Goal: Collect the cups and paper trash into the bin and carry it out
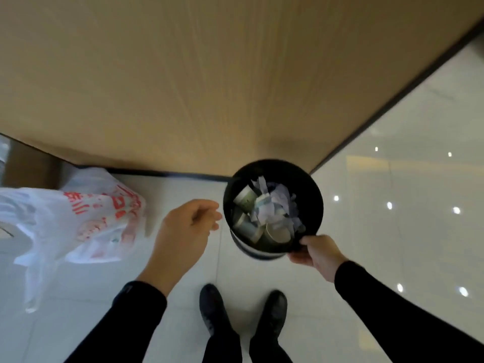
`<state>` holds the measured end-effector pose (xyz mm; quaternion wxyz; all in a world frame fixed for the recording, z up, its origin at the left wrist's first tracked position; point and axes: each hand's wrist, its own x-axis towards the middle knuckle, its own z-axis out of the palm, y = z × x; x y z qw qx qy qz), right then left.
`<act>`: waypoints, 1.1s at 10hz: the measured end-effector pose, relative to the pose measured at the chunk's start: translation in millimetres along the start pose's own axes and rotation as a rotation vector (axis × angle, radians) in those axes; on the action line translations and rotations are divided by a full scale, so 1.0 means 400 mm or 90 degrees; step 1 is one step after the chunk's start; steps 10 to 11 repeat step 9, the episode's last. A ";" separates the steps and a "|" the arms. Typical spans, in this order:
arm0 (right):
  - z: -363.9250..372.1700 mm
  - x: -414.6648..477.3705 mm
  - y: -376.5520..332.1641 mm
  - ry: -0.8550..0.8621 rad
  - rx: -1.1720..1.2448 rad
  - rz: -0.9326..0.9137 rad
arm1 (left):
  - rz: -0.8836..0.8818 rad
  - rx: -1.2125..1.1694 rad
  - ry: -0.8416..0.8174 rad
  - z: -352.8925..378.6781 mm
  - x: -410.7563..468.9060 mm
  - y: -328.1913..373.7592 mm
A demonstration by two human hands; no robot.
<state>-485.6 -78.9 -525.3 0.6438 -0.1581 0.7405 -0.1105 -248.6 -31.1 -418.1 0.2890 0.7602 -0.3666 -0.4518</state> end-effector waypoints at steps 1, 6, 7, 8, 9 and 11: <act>0.014 0.159 0.063 0.010 -0.004 0.007 | -0.022 0.034 -0.045 0.086 0.070 -0.124; 0.048 0.572 0.194 0.025 -0.006 -0.002 | -0.099 0.069 -0.071 0.300 0.243 -0.416; 0.057 0.561 0.192 0.023 -0.016 -0.014 | -0.108 0.074 -0.081 0.313 0.250 -0.411; 0.064 0.504 0.180 -0.001 -0.013 0.027 | -0.108 0.097 -0.101 0.304 0.231 -0.374; 0.012 0.427 0.136 0.018 -0.045 -0.003 | -0.094 0.109 -0.105 0.295 0.207 -0.300; 0.012 0.427 0.136 0.018 -0.045 -0.003 | -0.094 0.109 -0.105 0.295 0.207 -0.300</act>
